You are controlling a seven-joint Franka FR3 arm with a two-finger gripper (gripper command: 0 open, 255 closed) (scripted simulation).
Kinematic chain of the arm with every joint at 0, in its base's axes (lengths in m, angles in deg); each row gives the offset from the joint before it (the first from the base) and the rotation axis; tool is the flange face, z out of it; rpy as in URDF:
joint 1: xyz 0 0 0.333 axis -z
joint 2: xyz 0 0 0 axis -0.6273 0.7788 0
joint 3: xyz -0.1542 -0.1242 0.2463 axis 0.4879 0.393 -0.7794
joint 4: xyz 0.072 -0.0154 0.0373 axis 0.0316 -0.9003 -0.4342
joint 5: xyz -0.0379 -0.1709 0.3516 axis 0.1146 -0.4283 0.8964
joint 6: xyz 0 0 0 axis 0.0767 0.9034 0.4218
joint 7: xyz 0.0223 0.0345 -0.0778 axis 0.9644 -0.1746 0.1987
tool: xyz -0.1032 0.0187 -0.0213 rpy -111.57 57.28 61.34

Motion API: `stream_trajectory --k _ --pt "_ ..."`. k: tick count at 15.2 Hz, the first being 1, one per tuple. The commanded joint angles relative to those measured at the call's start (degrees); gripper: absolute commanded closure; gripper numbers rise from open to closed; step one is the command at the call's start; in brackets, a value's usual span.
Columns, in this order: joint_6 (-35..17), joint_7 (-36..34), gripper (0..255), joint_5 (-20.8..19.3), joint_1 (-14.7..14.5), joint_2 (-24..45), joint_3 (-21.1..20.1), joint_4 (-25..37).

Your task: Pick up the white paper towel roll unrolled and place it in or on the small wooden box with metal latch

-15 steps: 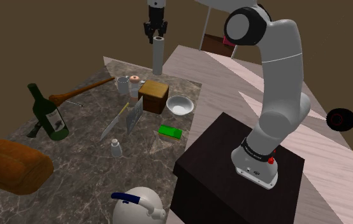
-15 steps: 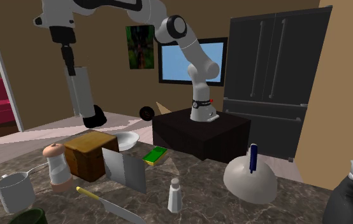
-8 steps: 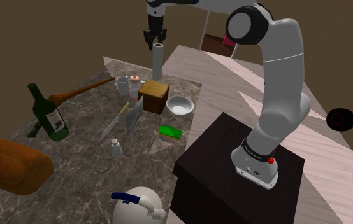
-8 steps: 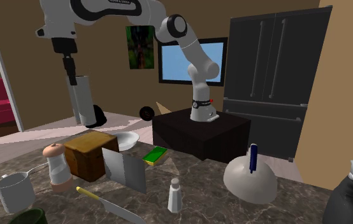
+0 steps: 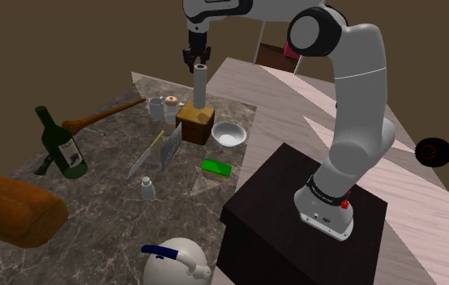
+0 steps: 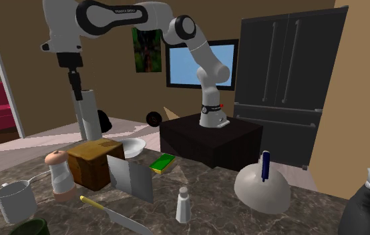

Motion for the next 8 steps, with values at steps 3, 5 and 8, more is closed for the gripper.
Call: stream_trajectory --k 3,5,8 --pt "-3.01 -0.1 255 -0.08 0.12 0.34 0.05 -2.65" --pt "-3.57 -0.12 255 -0.1 0.14 0.44 0.07 -3.11" --pt "-3.57 -0.12 255 -0.1 0.14 0.45 0.07 -3.1"
